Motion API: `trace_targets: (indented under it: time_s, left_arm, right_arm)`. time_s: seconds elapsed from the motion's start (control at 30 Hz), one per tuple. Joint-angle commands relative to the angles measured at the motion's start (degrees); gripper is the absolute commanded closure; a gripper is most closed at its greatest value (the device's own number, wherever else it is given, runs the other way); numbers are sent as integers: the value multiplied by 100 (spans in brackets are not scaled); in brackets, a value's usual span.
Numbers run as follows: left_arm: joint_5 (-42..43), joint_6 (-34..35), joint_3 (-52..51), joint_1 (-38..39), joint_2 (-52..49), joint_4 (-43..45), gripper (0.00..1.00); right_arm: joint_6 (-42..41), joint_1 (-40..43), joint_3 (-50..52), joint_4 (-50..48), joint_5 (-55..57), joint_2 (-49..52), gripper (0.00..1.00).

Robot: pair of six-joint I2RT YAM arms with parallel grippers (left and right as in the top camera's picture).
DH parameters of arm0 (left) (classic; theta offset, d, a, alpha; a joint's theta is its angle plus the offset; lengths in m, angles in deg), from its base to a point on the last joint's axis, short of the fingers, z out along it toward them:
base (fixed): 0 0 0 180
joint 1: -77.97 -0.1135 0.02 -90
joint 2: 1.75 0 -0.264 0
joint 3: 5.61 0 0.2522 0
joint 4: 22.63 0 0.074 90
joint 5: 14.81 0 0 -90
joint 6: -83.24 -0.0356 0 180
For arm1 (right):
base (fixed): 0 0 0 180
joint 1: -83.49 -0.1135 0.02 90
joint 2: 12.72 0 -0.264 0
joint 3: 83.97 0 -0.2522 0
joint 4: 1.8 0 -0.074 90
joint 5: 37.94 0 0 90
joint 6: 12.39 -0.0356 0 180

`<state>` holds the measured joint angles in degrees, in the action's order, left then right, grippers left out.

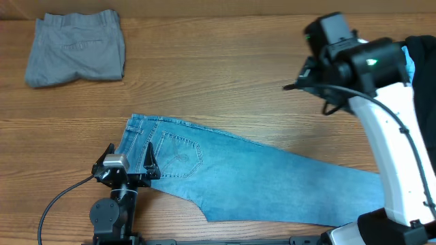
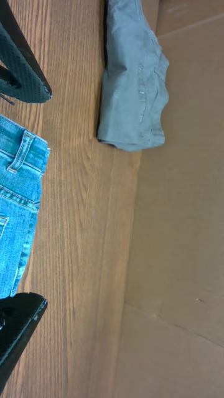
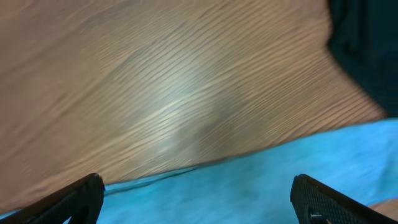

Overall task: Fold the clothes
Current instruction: 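Move the right gripper to the jeans leg at the right edge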

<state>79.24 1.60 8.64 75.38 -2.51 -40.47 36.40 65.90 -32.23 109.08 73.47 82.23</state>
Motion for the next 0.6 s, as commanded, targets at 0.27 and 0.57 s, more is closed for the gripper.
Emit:
trace_targets:
  time_s: [0.27, 0.57]
  left_arm:
    - [39, -63, -22, 48, 50, 0, 0]
    - [39, -63, -22, 48, 50, 0, 0]
  right_arm:
    - [1386, 1440, 289, -7, -133, -1867, 0]
    - [-595, 2914, 2468, -9, -133, -2894, 0]
